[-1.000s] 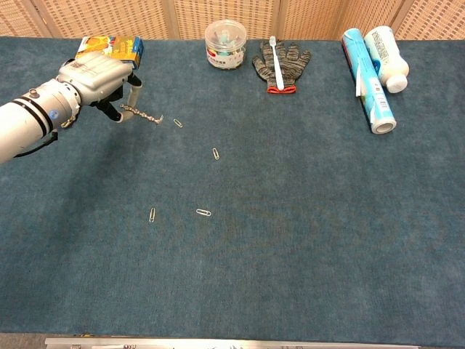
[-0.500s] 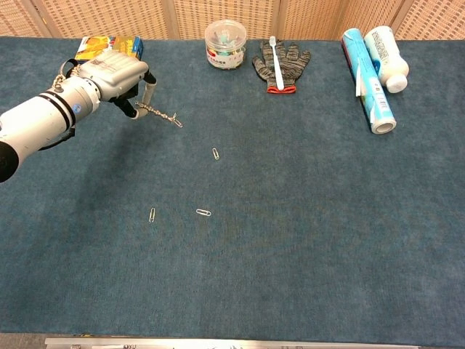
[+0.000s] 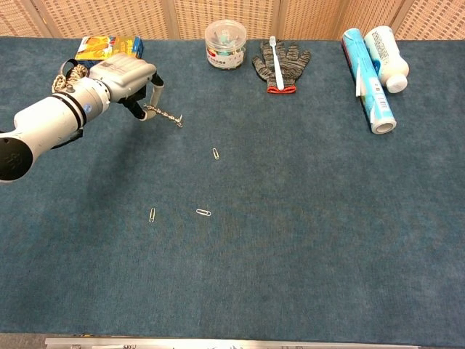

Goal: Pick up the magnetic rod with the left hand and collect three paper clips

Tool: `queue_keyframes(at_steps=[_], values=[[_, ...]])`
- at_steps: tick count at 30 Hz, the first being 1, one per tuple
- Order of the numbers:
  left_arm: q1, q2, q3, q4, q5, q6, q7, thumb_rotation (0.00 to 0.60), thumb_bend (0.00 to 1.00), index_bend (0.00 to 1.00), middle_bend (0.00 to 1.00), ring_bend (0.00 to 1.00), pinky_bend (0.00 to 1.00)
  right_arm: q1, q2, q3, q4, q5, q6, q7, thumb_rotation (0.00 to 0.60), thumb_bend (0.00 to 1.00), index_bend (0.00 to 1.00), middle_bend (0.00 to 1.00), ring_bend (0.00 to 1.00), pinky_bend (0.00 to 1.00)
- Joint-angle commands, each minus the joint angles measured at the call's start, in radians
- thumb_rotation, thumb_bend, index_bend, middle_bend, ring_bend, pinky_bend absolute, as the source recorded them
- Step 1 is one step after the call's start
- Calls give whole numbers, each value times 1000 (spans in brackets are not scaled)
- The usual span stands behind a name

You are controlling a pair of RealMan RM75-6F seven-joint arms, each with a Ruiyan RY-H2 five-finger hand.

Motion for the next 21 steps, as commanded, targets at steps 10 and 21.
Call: queue_keyframes(at_steps=[10, 21], values=[[-12, 7, 2, -32, 7, 15, 2, 600, 342, 591, 1000, 928, 774, 2, -7, 1, 12, 0, -6, 13, 600, 0, 489, 359, 261, 444], [27, 85, 42, -230, 101, 103, -10, 600, 343, 596, 1000, 928, 774, 2, -10, 3, 16, -3, -4, 19, 600, 0, 489, 359, 261, 444]])
